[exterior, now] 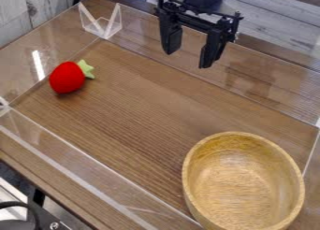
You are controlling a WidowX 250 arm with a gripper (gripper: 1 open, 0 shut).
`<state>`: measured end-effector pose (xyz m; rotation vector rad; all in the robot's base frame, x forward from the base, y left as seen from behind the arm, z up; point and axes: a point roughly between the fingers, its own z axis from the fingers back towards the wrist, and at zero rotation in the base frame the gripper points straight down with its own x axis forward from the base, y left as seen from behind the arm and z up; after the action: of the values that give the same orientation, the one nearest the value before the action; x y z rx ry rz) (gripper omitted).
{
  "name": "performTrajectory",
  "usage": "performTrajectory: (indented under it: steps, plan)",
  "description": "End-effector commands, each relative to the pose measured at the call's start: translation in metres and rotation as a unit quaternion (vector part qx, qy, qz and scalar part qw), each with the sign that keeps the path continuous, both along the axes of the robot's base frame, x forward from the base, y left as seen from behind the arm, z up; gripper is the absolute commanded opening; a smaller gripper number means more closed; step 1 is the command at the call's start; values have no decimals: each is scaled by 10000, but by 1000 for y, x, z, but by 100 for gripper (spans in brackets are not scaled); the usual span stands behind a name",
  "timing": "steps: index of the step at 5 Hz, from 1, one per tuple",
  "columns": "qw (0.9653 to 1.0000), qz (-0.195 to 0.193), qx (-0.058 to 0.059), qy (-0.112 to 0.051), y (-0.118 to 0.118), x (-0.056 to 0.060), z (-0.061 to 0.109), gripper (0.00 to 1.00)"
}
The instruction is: Move the red object to the right side of the table
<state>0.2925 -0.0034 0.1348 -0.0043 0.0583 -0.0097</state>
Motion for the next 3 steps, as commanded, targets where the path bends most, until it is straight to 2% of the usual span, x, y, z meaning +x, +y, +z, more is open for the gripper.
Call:
performTrajectory:
  steps: [1,2,3]
  plan:
    - [9996,-192,-2,184,1,-2,-11,100]
    - [9998,-100,44,190,38,-13,-20,100]
    - [9999,-14,101,83,84,-25,-24,100]
